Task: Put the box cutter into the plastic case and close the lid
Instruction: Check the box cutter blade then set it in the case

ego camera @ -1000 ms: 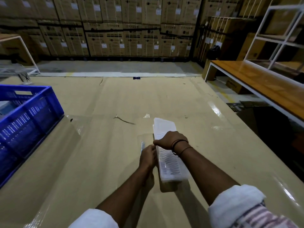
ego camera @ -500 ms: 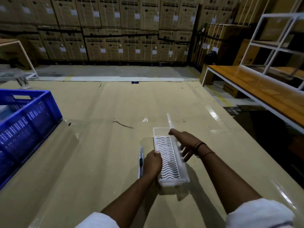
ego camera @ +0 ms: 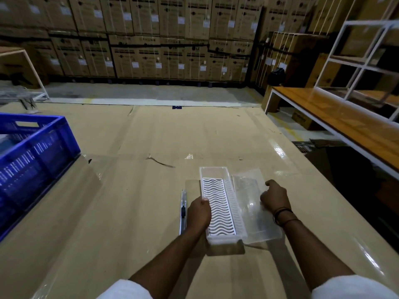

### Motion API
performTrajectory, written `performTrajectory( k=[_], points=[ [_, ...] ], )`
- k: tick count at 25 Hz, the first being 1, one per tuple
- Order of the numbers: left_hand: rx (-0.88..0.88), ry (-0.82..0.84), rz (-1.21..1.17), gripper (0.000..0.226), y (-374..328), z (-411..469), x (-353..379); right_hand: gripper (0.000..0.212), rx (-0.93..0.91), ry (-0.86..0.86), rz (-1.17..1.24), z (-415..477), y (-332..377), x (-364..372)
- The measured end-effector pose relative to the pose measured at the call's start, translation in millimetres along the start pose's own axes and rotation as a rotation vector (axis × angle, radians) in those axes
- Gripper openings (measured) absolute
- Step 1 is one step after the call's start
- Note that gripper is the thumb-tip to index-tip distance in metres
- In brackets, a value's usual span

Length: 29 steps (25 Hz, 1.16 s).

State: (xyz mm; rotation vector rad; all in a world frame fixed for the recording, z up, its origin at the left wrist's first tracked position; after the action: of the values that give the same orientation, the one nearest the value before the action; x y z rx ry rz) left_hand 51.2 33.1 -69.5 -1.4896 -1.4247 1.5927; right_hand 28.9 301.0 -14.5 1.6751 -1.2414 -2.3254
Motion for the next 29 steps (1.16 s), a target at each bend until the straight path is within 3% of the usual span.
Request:
performTrajectory(
  k=[9, 13, 18, 23, 26, 29],
  points=[
    [0.010, 0.033, -0.001, 0.040, -5.8, -5.4, -10.7, 0.026, -0.106, 0.111, -0.352, -16.1, -15.3, 35.9],
    [0.191, -0.124, 0.067, 0.040, -27.3, -8.6, -49.0, 0.034, -0.169, -0.022, -0.248, -24.7, 22.7, 20.6],
    [0.194, -0.166, 0.518, 0.057, -10.4, -14.3, -75.4, 0.022, -0.484, -0.099, 0.043, -72.8, 114.9, 16.7],
    [0.094, -0.107, 0.709, 0.060, 26.7, -29.3, -78.7, 0.017, -0.582, 0.124, 0.041, -136.4, 166.5, 55.1],
    [0.117, -0.132, 0.665, 0.041, 39.0, -26.5, -79.9, 0.012, -0.578, 0.289, -0.088, -159.7, 176.8, 77.0],
    [0.150, -0.157, 0.606, 0.025, 42.1, -23.7, -84.5, 0.031, -0.555, 0.393, -0.202, -173.7, 176.1, 97.5]
  ],
)
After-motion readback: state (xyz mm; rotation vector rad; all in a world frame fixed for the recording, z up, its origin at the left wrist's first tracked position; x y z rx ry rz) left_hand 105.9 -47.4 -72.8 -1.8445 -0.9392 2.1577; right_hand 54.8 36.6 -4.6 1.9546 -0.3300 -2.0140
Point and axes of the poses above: each hand's wrist, its own z-axis towards the middle knuckle, its own x-axis out of the palm, y = z × x, the point moved 7 cm from there along z, towards the middle knuckle, and after that the axes turned 13 degrees about -y, right-handed, at the moved point
